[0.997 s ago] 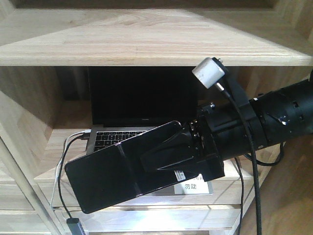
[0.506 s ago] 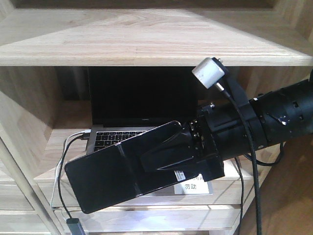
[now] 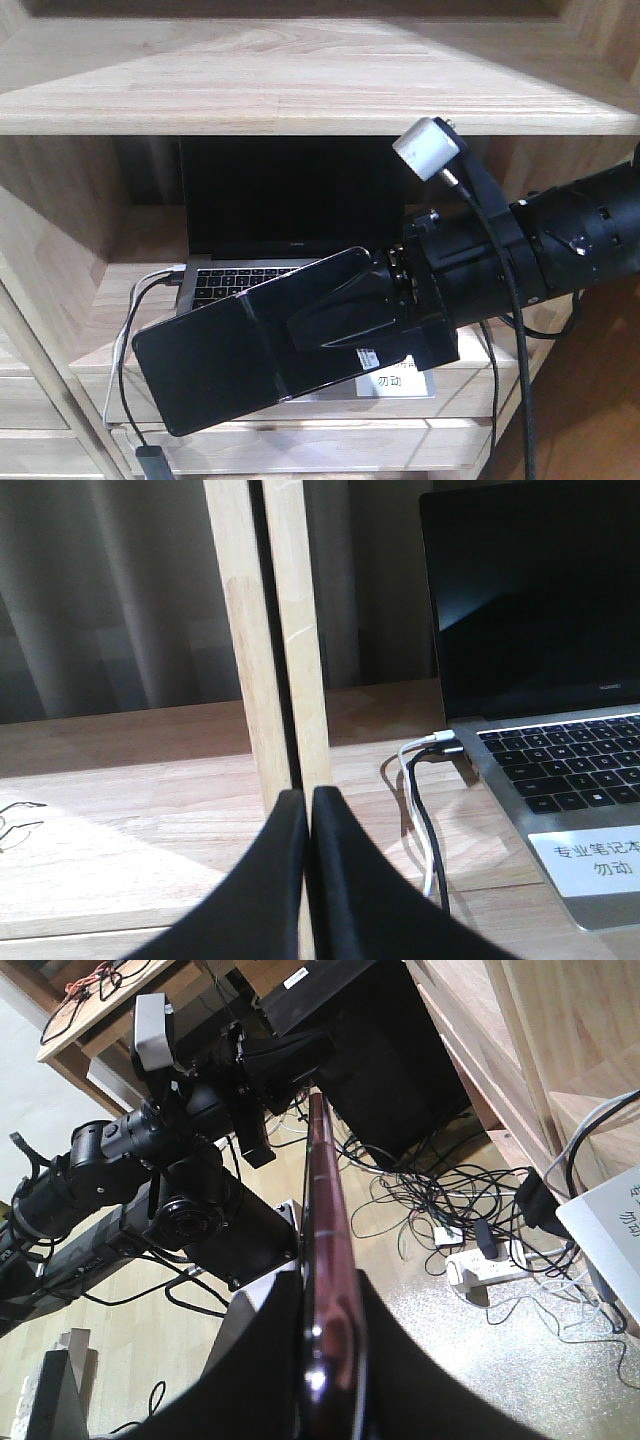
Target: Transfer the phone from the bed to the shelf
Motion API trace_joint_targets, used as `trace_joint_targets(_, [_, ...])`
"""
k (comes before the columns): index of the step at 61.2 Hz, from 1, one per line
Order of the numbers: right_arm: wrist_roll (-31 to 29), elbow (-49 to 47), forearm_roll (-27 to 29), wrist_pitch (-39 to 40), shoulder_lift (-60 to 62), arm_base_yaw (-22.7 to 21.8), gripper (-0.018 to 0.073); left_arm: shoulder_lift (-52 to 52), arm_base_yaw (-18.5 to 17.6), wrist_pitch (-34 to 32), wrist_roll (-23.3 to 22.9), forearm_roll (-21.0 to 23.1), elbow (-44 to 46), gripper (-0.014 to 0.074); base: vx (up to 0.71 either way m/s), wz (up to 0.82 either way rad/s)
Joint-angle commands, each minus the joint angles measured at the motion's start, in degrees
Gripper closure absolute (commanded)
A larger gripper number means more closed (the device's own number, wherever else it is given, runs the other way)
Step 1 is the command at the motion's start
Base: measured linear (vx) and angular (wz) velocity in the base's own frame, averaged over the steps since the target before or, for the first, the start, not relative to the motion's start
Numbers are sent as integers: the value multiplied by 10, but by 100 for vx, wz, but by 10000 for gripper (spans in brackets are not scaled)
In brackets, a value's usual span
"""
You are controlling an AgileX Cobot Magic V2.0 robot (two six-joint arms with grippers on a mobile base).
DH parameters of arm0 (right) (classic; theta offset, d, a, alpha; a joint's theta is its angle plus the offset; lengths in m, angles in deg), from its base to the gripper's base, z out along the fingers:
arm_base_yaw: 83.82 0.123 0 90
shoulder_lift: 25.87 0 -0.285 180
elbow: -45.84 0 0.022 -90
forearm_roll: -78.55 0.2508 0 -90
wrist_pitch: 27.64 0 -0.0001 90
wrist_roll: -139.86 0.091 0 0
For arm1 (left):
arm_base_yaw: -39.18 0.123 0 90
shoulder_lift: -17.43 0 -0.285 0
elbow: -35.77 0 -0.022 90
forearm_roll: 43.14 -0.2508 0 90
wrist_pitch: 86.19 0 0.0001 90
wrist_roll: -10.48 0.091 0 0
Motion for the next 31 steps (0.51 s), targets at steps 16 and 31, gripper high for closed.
trace_joint_targets(16, [-6, -15, 49, -47, 19, 0, 560, 3, -1, -42, -2, 3, 15, 596, 0, 0])
trace_joint_targets(31, [-5, -25, 55, -42, 52, 0, 560, 3, -1, -42, -2, 3, 15, 596, 0, 0])
